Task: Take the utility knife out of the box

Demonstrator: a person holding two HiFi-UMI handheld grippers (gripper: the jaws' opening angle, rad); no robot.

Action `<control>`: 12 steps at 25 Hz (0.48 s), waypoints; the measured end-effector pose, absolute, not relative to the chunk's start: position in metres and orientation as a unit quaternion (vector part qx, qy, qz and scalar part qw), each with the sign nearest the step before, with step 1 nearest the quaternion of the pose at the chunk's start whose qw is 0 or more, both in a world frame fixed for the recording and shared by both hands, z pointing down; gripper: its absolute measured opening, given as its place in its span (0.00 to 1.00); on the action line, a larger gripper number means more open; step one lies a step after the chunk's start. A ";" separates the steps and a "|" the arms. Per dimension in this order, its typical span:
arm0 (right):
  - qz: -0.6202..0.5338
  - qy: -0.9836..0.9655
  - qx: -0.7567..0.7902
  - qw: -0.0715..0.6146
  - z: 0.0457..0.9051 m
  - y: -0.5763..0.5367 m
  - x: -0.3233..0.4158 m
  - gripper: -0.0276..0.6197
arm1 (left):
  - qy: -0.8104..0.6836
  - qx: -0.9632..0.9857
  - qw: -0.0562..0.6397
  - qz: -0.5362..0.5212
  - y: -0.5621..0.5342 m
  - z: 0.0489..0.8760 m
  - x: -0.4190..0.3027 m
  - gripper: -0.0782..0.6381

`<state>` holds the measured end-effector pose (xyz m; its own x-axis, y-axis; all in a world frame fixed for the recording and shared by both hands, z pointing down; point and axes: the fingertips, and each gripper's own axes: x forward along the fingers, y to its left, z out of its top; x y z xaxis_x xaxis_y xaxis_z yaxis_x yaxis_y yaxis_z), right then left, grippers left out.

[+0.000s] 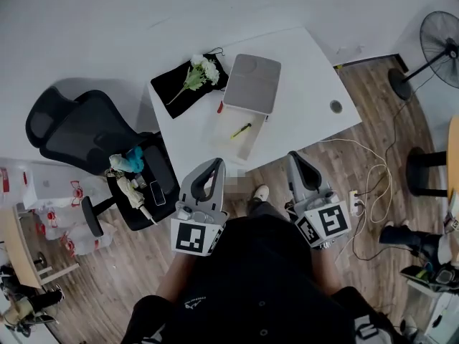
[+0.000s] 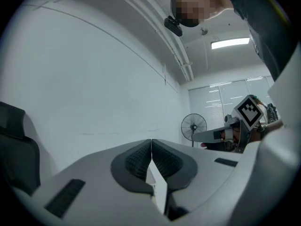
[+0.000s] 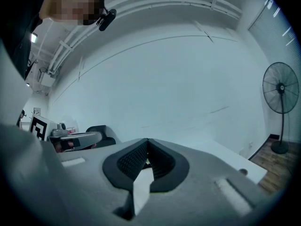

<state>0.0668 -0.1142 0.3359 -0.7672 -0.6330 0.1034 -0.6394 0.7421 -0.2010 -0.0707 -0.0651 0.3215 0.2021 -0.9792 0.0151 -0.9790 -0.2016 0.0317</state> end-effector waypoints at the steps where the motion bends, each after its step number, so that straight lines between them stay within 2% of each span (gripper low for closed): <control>1: 0.111 -0.936 0.334 0.014 0.336 -0.120 0.069 0.05 | -0.636 0.771 0.020 -0.001 -0.069 0.323 -0.067 0.12; 12: 0.106 -0.947 0.302 0.021 0.346 -0.162 0.081 0.05 | -0.648 0.760 0.050 -0.007 -0.104 0.344 -0.038 0.12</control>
<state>0.0809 -0.1615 0.3462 -0.8164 -0.5679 0.1047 -0.5770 0.7948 -0.1882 -0.0383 -0.1043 0.3445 0.1594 -0.9857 0.0546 -0.9844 -0.1545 0.0842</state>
